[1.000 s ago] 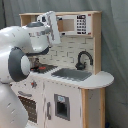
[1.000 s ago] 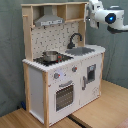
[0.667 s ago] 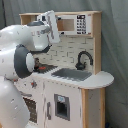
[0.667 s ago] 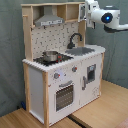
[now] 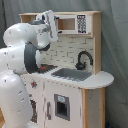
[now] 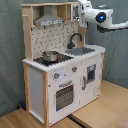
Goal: Play with the kitchen
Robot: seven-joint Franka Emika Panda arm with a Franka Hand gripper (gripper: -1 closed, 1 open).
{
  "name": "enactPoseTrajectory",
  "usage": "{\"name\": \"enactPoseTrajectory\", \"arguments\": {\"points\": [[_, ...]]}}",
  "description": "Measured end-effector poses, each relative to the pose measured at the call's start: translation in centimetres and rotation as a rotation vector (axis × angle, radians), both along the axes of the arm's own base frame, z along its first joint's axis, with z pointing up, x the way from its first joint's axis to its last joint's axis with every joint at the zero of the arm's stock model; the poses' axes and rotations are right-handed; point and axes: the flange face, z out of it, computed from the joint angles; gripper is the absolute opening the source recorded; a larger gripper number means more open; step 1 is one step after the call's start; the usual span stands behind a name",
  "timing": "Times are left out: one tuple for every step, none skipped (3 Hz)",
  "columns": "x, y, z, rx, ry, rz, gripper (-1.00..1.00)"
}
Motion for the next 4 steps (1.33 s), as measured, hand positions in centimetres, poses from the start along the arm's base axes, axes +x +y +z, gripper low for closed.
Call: {"name": "enactPoseTrajectory", "arguments": {"points": [[2.3, 0.3, -0.1, 0.018, 0.011, 0.02, 1.0], [-2.3, 5.3, 2.3, -0.007, -0.054, 0.115, 1.0], [-2.9, 4.2, 0.6, -0.035, -0.051, 0.087, 1.0], [-1.0, 2.7, -2.0, -0.084, -0.042, 0.042, 1.0]]}}
